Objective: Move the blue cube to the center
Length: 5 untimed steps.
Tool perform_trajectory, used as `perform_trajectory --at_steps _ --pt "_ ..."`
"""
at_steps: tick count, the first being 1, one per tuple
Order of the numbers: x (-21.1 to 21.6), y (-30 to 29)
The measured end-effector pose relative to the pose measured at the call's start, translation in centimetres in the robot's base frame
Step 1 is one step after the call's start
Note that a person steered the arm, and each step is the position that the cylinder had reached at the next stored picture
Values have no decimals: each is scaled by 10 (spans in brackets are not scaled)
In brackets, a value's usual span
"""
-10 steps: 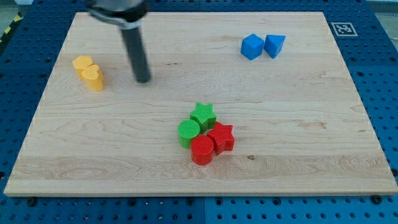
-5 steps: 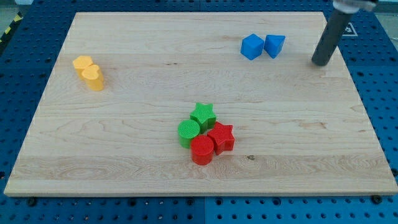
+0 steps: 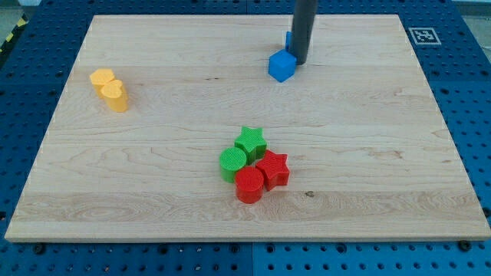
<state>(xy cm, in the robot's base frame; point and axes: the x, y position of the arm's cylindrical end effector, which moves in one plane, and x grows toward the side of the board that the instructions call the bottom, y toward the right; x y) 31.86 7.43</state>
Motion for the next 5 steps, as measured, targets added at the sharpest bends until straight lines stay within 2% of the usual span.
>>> perform_trajectory --at_steps 1,5 --pt "12 -17" --pt "67 -27"
